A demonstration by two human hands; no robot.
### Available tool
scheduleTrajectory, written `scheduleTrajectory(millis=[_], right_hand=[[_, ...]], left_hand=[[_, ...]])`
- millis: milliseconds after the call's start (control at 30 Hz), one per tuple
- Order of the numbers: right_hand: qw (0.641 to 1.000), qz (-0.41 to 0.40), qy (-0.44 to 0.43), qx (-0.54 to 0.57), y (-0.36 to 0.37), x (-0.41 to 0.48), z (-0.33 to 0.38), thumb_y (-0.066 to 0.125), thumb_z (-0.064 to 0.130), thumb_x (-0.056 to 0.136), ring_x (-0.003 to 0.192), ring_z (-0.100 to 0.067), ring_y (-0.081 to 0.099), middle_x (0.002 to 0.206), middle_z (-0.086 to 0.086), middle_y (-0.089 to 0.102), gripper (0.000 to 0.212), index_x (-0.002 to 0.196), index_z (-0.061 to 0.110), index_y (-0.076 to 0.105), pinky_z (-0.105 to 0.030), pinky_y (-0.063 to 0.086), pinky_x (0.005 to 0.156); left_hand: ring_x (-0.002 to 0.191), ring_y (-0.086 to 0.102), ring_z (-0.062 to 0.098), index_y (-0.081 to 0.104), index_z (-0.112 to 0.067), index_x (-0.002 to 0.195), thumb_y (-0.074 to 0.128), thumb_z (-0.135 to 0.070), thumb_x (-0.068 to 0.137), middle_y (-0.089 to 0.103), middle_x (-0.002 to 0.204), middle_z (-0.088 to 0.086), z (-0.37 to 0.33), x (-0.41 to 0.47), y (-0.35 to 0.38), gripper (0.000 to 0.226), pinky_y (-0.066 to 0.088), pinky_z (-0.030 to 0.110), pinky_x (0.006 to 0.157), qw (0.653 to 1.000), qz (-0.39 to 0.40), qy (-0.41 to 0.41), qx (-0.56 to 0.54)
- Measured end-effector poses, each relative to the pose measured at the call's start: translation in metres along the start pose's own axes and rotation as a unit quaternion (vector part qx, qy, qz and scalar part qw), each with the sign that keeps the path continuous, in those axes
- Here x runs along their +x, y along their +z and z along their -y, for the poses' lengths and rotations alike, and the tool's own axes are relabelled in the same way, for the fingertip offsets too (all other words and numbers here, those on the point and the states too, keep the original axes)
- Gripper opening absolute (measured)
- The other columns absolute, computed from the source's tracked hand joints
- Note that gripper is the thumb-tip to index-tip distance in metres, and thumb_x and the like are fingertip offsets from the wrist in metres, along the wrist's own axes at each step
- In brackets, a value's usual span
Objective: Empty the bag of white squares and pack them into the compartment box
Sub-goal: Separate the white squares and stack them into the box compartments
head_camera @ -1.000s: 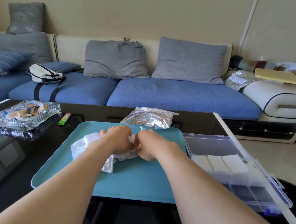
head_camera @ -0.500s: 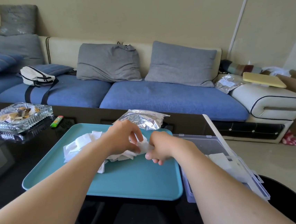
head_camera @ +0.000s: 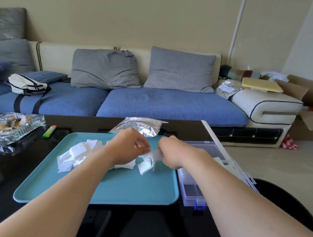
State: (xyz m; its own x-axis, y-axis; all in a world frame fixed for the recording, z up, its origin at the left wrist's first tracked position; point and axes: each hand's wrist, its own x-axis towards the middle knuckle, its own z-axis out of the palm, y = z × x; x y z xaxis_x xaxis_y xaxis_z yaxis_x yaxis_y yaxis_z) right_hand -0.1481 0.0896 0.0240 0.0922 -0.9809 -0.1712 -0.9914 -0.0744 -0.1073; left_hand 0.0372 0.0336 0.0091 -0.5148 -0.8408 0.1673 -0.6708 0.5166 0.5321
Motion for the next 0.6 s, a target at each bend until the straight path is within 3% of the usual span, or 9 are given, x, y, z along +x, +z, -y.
scheduleTrajectory(millis=[67,133,200,267,333,400,500,600], right_hand=[[0.999,-0.022,-0.001,0.045,-0.004,-0.001,-0.004,0.047,-0.002,0.095,0.079,-0.025,0.049,0.114,-0.016,0.053,0.011,0.099,0.006,0.054,-0.036,0.043,0.067],[0.993,-0.043,0.006,0.113,-0.008,-0.003,-0.006,0.049,0.004,0.094,0.094,-0.031,0.057,0.119,-0.014,0.056,0.024,0.115,0.008,0.058,-0.039,0.052,0.077],[0.985,-0.06,0.018,0.163,-0.012,-0.005,-0.009,0.047,0.005,0.092,0.097,-0.032,0.06,0.114,-0.01,0.056,0.032,0.121,0.011,0.06,-0.039,0.054,0.077],[0.978,-0.07,0.029,0.195,-0.013,-0.006,-0.011,0.043,0.003,0.088,0.09,-0.03,0.062,0.108,-0.01,0.059,0.03,0.109,0.012,0.063,-0.036,0.051,0.068],[0.968,-0.082,0.046,0.234,-0.013,-0.007,-0.013,0.039,0.005,0.084,0.087,-0.031,0.067,0.104,-0.013,0.065,0.027,0.098,0.009,0.063,-0.04,0.056,0.068],[0.956,-0.091,0.054,0.273,-0.013,-0.006,-0.014,0.038,0.008,0.083,0.077,-0.027,0.069,0.097,-0.014,0.072,0.03,0.097,0.002,0.064,-0.037,0.057,0.067],[0.932,-0.103,0.043,0.346,-0.015,-0.006,-0.012,0.04,0.004,0.086,0.061,-0.017,0.071,0.083,-0.013,0.077,0.029,0.091,-0.003,0.067,-0.028,0.055,0.06],[0.891,-0.094,0.018,0.443,-0.018,-0.006,-0.008,0.043,0.005,0.092,0.076,-0.022,0.077,0.088,-0.008,0.08,0.03,0.088,0.005,0.073,-0.031,0.056,0.07]], left_hand=[[0.086,0.068,0.004,0.08,-0.033,0.087,0.076,-0.035,0.093,0.075,0.088,-0.017,-0.004,0.0,0.0,0.007,0.057,0.032,0.086,1.0,-0.026,-0.002,-0.007],[0.085,0.068,0.007,0.08,-0.03,0.087,0.075,-0.034,0.094,0.075,0.089,-0.014,-0.008,-0.002,-0.001,0.009,0.057,0.033,0.084,0.998,-0.05,-0.008,-0.024],[0.081,0.068,0.005,0.08,-0.028,0.085,0.075,-0.034,0.093,0.075,0.086,-0.01,-0.011,-0.003,-0.002,0.011,0.057,0.028,0.077,0.996,-0.071,-0.03,-0.05],[0.072,0.066,0.0,0.08,-0.026,0.082,0.076,-0.034,0.092,0.074,0.077,-0.015,-0.014,-0.003,-0.004,0.013,0.053,0.02,0.063,0.992,-0.088,-0.051,-0.079],[0.071,0.064,-0.001,0.079,-0.022,0.083,0.076,-0.033,0.092,0.073,0.077,-0.019,-0.016,-0.003,-0.006,0.015,0.046,0.019,0.059,0.986,-0.101,-0.069,-0.115],[0.074,0.063,0.01,0.075,-0.014,0.086,0.073,-0.03,0.093,0.074,0.085,-0.008,-0.017,-0.001,-0.007,0.018,0.046,0.025,0.062,0.977,-0.104,-0.099,-0.155],[0.08,0.07,0.028,0.066,0.003,0.092,0.064,-0.023,0.093,0.074,0.093,0.017,-0.021,0.002,-0.007,0.025,0.06,0.044,0.07,0.952,-0.114,-0.15,-0.24],[0.074,0.074,0.027,0.061,0.0,0.092,0.056,-0.02,0.098,0.076,0.096,0.018,-0.026,0.004,-0.008,0.022,0.061,0.033,0.056,0.924,-0.106,-0.188,-0.314]])
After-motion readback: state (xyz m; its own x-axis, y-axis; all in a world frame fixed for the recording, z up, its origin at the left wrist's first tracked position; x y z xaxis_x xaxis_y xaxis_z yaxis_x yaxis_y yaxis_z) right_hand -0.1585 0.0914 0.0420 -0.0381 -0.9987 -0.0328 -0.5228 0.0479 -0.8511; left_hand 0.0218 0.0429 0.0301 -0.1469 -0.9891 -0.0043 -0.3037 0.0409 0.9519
